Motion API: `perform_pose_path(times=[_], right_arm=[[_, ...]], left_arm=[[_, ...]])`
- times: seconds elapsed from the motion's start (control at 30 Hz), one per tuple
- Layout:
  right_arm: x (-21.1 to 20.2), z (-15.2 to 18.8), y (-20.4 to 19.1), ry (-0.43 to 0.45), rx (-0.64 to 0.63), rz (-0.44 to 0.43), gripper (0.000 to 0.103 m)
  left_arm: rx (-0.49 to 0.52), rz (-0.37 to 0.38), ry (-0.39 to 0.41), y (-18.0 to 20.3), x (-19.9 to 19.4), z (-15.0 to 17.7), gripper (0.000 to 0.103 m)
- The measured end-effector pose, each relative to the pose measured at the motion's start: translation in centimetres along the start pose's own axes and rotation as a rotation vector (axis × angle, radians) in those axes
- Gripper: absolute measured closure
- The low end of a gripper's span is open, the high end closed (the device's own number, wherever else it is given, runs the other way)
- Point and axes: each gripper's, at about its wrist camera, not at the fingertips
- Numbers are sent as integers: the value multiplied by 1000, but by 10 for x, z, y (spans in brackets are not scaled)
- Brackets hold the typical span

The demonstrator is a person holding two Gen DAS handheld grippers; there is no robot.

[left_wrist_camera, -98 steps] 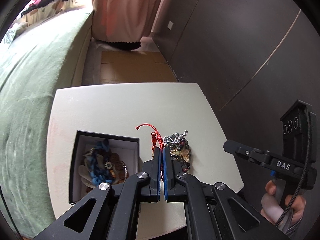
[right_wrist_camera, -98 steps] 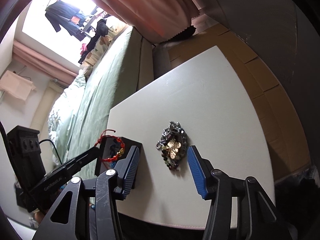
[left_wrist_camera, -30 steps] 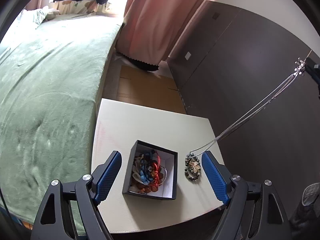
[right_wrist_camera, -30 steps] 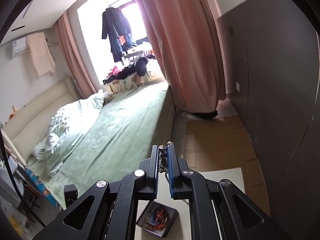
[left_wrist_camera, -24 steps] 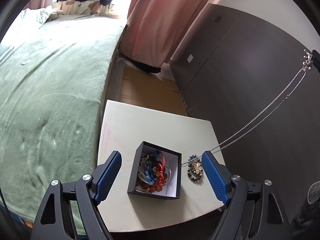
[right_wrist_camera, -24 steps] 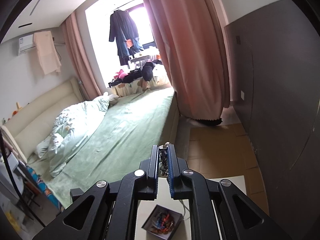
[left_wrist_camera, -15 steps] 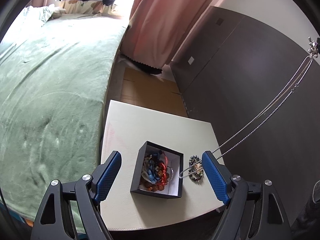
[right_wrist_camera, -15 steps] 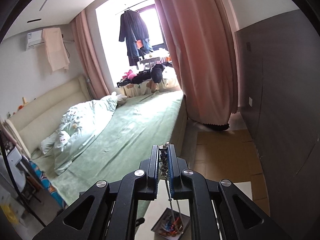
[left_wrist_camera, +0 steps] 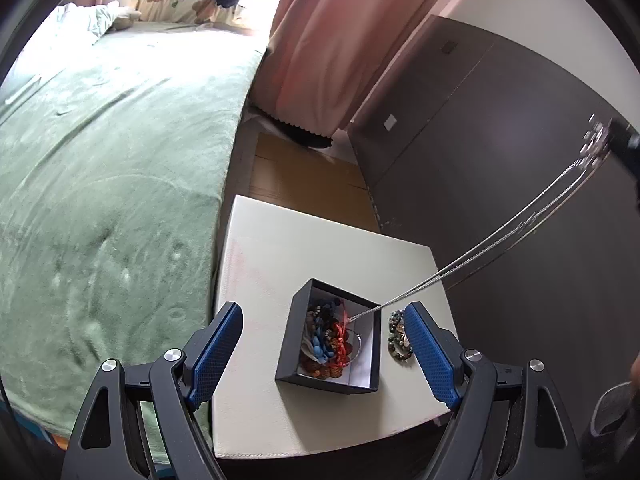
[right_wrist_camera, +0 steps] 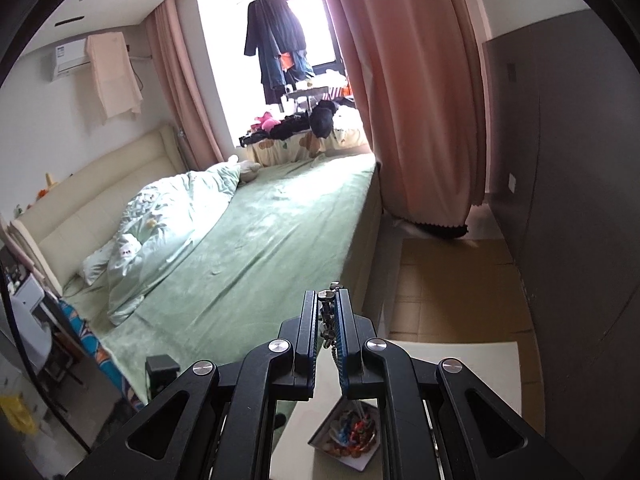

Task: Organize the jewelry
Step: 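Lift the silver chain necklace with the right tool and lower it into the box, then grasp the dark bead bracelet with the left tool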

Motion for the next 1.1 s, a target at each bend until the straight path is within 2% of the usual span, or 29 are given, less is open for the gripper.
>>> perform_pose_path(times=[0.47, 0.53, 0.6, 0.67, 0.93, 1.1], right_arm=[[93, 95, 39, -255, 135, -56, 93], [102, 108, 47, -298, 156, -59, 87], [105, 118, 55, -314, 181, -66, 62], [101, 124, 65, -304, 201, -66, 54], [76, 149, 125, -292, 329, -22, 53], [61, 168, 158, -285, 385, 26, 41]], left_arm=[[-43, -46, -18, -26, 7, 4, 20], [-45, -53, -24, -27, 9, 5, 20], [-45, -58, -32, -28, 12, 6, 20], [-40, -61, -39, -26, 16, 7, 20], [18, -41, -95, 7, 45, 17, 20], [76, -26, -129, 40, 65, 23, 20]])
Point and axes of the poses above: each gripper's, at about its wrist camera, not at the fingertips, and x roughly the way its jaws point, y to its right, z to its underside, and after that the axes turned 1 degree about y, right-handed
